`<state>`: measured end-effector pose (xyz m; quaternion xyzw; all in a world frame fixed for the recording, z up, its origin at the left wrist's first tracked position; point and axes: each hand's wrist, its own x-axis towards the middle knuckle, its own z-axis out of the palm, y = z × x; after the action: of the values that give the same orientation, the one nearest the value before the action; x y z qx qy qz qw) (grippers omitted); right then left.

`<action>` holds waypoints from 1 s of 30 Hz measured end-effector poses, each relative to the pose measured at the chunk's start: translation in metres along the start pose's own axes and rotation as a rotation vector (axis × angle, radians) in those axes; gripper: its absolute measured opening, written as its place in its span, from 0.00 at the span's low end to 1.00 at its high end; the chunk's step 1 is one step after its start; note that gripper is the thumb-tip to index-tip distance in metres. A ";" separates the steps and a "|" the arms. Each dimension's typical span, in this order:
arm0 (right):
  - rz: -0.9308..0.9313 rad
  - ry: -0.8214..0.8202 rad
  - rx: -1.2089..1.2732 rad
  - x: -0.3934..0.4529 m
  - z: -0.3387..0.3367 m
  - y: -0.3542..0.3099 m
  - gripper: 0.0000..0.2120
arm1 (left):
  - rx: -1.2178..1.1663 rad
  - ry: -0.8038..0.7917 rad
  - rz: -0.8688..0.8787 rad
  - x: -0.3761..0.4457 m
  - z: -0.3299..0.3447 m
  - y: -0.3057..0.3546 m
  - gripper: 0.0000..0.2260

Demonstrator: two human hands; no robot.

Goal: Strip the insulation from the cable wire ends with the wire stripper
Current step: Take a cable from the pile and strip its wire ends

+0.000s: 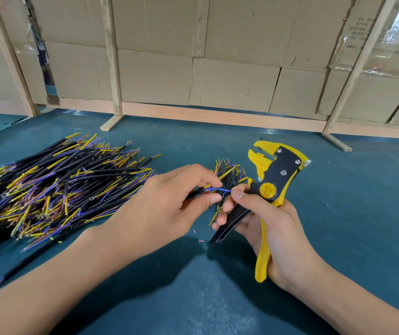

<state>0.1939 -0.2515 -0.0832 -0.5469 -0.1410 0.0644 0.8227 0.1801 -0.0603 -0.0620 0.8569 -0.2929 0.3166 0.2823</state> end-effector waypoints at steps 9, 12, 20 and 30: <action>0.004 0.001 -0.012 0.000 0.000 0.002 0.03 | -0.009 0.035 -0.092 -0.002 0.001 0.000 0.05; -0.006 -0.010 -0.009 0.000 -0.001 0.002 0.03 | -0.022 0.028 -0.092 -0.003 0.002 0.000 0.04; -0.057 0.009 -0.031 0.002 -0.003 0.000 0.04 | -0.233 -0.034 -0.180 -0.001 0.002 0.002 0.03; -0.103 -0.012 -0.104 -0.002 -0.001 -0.001 0.02 | -0.426 -0.146 -0.285 -0.001 0.005 0.007 0.05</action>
<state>0.1922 -0.2537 -0.0832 -0.5806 -0.1771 0.0179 0.7945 0.1765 -0.0682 -0.0633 0.8314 -0.2488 0.1422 0.4761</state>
